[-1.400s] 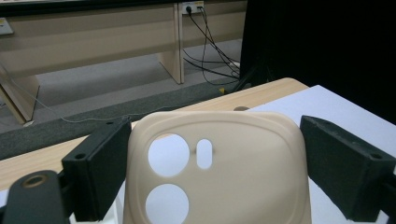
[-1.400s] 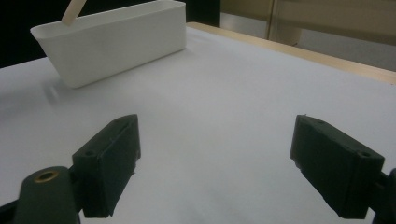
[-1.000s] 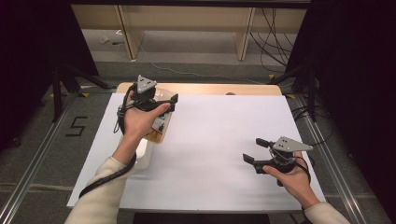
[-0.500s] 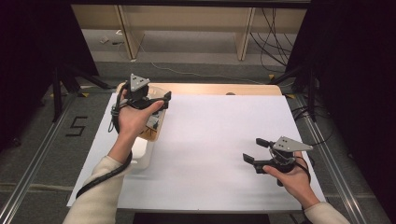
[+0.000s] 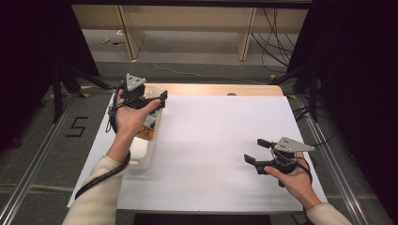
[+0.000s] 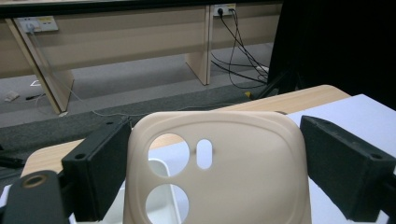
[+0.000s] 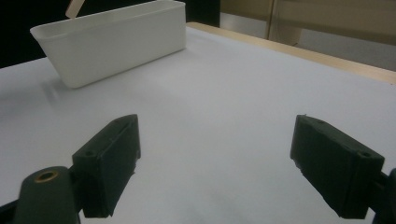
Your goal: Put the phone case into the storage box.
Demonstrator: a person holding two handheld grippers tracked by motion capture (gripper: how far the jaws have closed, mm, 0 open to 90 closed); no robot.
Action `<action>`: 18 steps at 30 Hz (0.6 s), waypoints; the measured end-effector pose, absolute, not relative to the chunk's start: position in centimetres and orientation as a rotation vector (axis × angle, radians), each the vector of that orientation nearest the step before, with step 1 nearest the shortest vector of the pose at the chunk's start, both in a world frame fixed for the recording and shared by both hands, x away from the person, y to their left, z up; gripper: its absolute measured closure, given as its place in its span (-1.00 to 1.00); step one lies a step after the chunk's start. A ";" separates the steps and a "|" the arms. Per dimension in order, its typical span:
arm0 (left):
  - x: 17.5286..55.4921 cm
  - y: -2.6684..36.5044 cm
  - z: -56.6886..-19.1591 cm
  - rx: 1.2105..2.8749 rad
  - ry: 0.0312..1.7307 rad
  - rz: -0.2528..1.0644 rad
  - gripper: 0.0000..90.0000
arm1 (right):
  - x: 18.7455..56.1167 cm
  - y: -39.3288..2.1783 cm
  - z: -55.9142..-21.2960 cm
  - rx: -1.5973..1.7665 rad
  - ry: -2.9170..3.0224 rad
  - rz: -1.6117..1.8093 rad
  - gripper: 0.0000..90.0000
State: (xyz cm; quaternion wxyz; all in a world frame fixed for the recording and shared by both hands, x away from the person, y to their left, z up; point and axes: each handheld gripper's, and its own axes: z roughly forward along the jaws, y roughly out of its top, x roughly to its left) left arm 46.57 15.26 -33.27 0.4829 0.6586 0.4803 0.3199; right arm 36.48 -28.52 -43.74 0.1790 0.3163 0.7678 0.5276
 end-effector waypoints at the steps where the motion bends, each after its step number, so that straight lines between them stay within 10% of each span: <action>1: 46.6 15.3 -33.3 1.606 1.169 0.782 -0.74 | 36.5 -28.5 -43.7 0.894 2.171 1.492 -0.63; 18: 46.8 16.2 -33.5 1.590 1.201 0.806 -0.74 | 36.5 -28.5 -43.7 0.893 2.171 1.493 -0.63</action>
